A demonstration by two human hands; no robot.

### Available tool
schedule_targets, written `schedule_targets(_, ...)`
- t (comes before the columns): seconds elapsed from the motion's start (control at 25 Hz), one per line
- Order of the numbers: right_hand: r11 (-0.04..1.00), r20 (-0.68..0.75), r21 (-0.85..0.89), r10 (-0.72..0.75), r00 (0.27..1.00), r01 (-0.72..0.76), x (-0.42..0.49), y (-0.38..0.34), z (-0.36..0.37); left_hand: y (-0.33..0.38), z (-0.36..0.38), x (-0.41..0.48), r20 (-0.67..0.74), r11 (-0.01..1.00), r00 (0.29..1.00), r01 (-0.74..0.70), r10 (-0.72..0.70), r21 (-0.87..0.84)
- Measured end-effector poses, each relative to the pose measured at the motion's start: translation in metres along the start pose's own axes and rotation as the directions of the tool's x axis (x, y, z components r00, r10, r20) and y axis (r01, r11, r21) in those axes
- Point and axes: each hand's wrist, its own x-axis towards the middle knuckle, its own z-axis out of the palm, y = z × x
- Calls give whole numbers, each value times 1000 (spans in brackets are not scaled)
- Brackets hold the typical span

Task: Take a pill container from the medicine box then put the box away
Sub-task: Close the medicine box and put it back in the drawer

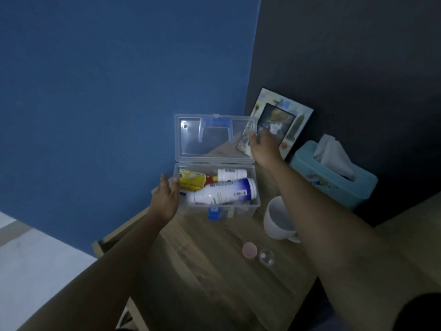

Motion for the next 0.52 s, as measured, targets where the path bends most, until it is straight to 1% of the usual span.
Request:
schedule_targets(0.08,997,16,59,48,999,-49,14,-9,13,-7,1,6,29,997,999,-18,21,-80)
schedule_targets(0.16,988,0,127,90,996,-90,21,-14,20,-12,3,10,53,989,997,-57,65,-136)
schedule_targets(0.28,945,-65,312,121,990,-95,19,-20,18,-16,4,12,53,972,998,-13,26,-236)
schedule_targets(0.36,896,-76,422,188,979,-139,16,-25,10,-16,3,11,61,949,998,20,-1,-316)
schedule_targets(0.44,843,-1,486,263,965,-229,9,-29,-1,-17,3,12,119,885,993,68,-15,-460)
schedule_targets(0.48,846,44,477,247,968,-237,2,-29,-7,-18,4,13,143,845,990,86,-11,-528)
schedule_targets(0.52,874,73,438,199,977,-210,-6,-26,-12,-18,4,14,172,813,985,104,-5,-573)
